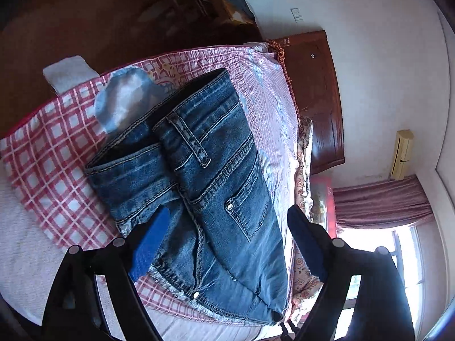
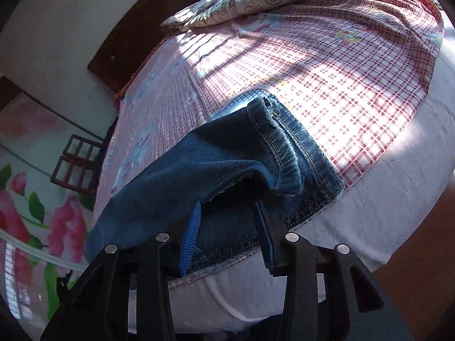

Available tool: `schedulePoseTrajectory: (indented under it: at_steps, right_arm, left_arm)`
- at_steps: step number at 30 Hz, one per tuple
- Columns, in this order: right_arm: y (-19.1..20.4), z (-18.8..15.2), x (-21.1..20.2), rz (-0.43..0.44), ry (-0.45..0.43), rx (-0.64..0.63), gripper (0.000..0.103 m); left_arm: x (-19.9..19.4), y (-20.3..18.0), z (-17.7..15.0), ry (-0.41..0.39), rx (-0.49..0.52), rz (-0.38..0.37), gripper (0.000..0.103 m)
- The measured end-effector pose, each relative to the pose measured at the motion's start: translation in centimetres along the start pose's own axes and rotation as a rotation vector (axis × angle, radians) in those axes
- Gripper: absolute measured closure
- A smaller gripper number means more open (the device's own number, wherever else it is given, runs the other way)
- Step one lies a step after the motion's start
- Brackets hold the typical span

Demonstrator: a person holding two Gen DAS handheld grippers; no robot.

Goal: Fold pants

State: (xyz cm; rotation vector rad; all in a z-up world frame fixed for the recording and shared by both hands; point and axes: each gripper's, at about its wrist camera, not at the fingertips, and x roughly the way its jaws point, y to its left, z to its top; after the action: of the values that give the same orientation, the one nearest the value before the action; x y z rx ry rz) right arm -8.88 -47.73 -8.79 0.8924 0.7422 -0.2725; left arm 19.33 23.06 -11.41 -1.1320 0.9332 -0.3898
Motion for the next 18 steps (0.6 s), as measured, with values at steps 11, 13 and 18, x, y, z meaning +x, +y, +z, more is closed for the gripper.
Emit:
schedulePoseTrajectory:
  at_steps: [11,13,18]
  right_arm:
    - [2.9,-1.0,-0.4,0.096,0.008,0.005,0.065]
    - [3.2,-1.1,-0.5,0.108,0.008,0.005,0.065]
    - [2.7,-1.1,-1.3,0.087,-0.013,0.028,0.065]
  left_arm:
    - [4.8,0.0,0.8,-0.095,-0.118,0.106,0.017]
    - [5.0,-0.3,0.7,-0.126,-0.14,0.124,0.017]
    - [5.1,0.8,1.0,-0.148,-0.234,0.22,0.088]
